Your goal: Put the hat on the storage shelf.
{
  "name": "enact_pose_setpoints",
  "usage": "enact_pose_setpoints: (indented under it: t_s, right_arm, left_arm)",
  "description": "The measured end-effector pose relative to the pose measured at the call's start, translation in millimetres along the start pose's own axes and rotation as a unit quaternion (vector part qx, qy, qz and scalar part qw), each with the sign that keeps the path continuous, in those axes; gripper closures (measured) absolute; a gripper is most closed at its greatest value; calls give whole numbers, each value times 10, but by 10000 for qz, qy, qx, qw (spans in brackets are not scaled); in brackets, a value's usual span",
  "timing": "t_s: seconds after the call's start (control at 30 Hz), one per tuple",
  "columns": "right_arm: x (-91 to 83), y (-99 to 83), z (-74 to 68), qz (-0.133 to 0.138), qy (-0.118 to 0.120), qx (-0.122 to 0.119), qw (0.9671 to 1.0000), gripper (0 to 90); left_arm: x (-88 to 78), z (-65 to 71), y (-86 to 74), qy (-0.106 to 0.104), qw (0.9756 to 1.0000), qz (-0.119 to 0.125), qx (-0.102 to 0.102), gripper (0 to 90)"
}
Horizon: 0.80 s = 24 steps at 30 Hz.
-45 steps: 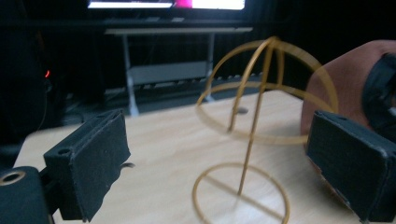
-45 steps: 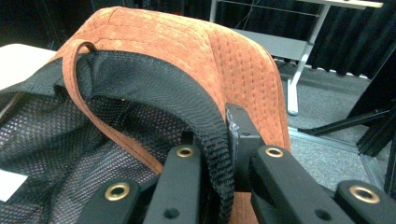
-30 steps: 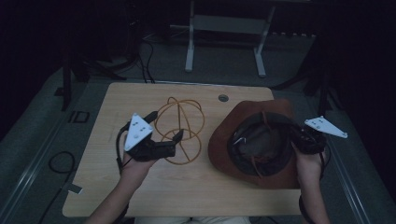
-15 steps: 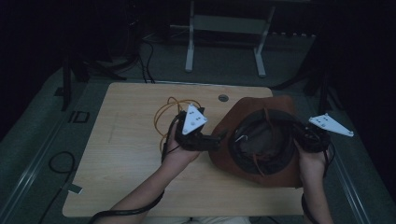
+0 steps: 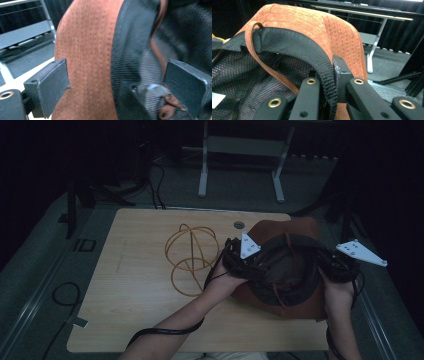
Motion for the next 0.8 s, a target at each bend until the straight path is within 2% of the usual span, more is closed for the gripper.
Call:
enact_pose_setpoints:
  t_s: [0.23,0.3,0.37,0.43,0.47,0.5,0.53,0.57,0.6,0.63,0.67,0.7,0.73,0.77,0.8]
  right_arm:
    - [-30,-33,-16,-23,-81,-77,9999,840]
    - [-32,-48,-22,-1,-75,-17,10000,840]
    - [-33,-55,-25,-1,-43,11,10000,840]
    - [-32,-56,-31,-7,-36,12,10000,840]
    - [-33,-57,-50,-5,-13,19,10000,840]
    - [-33,-56,-62,-3,-2,7,10000,840]
    - [-33,-56,-62,-3,-2,7,10000,840]
    - [-32,-57,-70,-14,0,-6,10000,840]
    - [-35,-54,-75,-15,-3,-10,10000,840]
    - [-35,-54,-75,-15,-3,-10,10000,840]
    - [-39,-53,-77,-11,-9,-13,10000,839]
    - [-44,-53,-78,-4,-13,-11,10000,839]
    - [-51,-54,-89,-8,-6,-15,10000,838]
    - [-51,-54,-89,-8,-6,-15,10000,838]
    - [-54,-54,-94,-2,2,-9,10000,837]
  left_arm:
    - [225,-9,-5,106,9997,-211,-56,112]
    - [261,-23,8,322,9993,-201,15,148]
    - [314,-31,0,312,9989,-355,-41,153]
    - [365,-43,-5,468,9980,-433,20,176]
    - [393,-50,-7,545,9974,-468,4,229]
    - [447,-69,-8,600,9966,-551,-124,264]
    - [447,-69,-8,600,9966,-551,-124,335]
    - [463,-81,-2,707,9961,-530,-76,335]
    - [477,-96,7,783,9955,-515,-108,431]
    - [483,-108,22,799,9956,-434,-213,431]
    - [477,-127,38,853,9954,-377,-230,538]
    - [473,-141,56,875,9953,-333,-265,597]
    - [461,-154,89,862,9955,-270,-270,708]
    - [461,-154,89,862,9955,-270,-270,747]
    - [454,-150,107,880,9956,-245,-228,747]
Point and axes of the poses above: each handheld gripper's, and its own axes: x roughly forward along the jaws, y roughly out of its top, z roughly to its right, the point moved 5 cm from there along x, roughly forward along the jaws, and after that the axes turned 4 degrees about -z, right-handed, at the moved point
